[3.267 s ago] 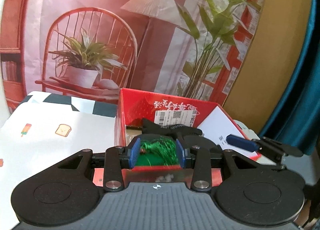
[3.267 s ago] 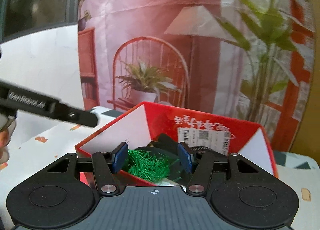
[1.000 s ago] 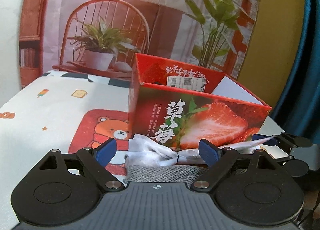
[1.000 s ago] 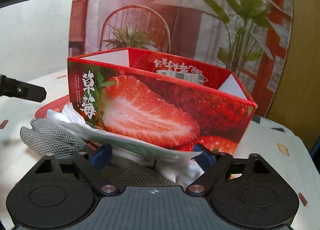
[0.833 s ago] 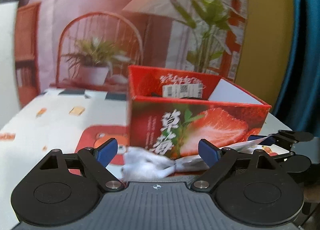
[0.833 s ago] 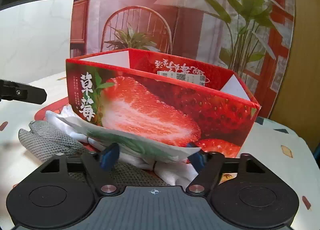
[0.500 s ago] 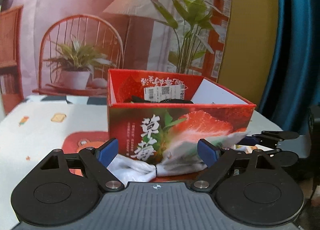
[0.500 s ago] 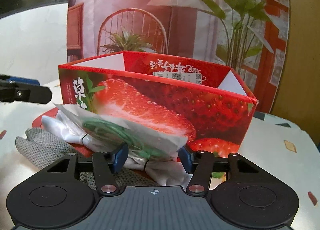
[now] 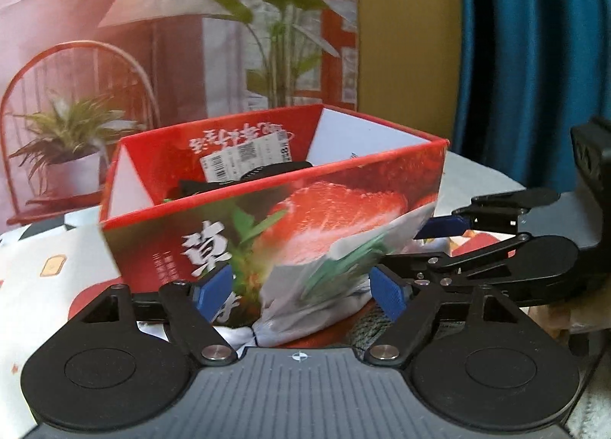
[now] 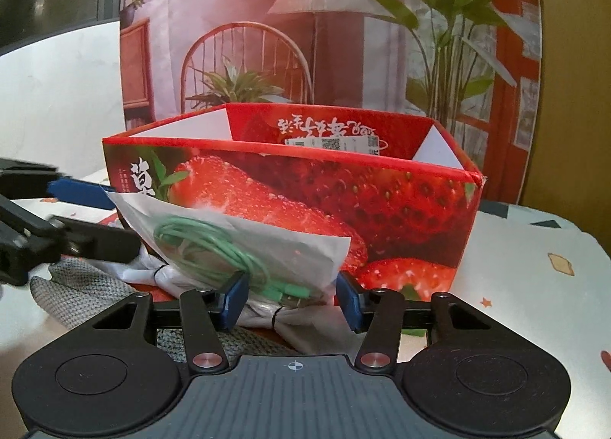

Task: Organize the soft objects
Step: 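Lift the white packet with the right tool toward the red box, then carry the white packet over the red box with the right tool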

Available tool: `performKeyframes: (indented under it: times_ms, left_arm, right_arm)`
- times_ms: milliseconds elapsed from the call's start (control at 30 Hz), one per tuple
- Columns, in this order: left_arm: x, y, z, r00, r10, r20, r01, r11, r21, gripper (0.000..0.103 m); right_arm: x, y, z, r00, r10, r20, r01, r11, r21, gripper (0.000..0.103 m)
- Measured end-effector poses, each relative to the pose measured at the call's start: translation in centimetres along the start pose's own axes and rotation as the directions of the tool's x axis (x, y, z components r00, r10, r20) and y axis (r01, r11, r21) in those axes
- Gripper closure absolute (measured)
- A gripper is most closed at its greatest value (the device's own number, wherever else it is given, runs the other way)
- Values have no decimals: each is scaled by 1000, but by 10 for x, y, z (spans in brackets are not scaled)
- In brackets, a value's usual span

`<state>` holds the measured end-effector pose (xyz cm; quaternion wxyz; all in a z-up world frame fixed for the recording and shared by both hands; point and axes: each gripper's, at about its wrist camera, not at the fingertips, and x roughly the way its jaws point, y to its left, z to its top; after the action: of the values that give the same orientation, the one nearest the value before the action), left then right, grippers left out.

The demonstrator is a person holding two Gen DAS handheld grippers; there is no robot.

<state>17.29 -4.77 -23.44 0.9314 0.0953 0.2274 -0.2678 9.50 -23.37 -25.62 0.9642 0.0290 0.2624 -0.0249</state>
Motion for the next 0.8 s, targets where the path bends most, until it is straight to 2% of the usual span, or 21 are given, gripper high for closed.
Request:
performKeyframes:
  times_ms: [33,67,133,400,533,633,800]
  left_arm:
    - [2,-1,0,1000,-7,-3,7,1000,5,28]
    - [5,-1,-1,1000,-13,-7,13,1000,8,38]
    - [10,-1,-2,1000,-16,-23,16,1000,6,47]
    - [21,4,-7,999,-3,-47,2,1000,-5,51]
    - [25,7,-7,999,-3,-52,3,1000,-5,62]
    - [28,8,-8,999,-7,-54,6,1000,-13,66]
    - [31,5,-10,999,-8,-52,7,1000,-28,74]
  right_arm:
    - [0,0,0,1000,0,1,0,1000,-4,55]
    - [0,1,0,1000,0,2,0,1000,-7,55]
    - [-1,1,-1,1000,2,6,-2,1000,-5,55]
    - [-3,-1,-1,998,32,49,-32,1000,-2,45]
    - [-3,0,0,997,46,60,-45,999,-12,44]
    - [-1,1,0,997,48,57,-47,999,-19,47]
    - [1,2,-1,996,67,52,-67,998,-7,57]
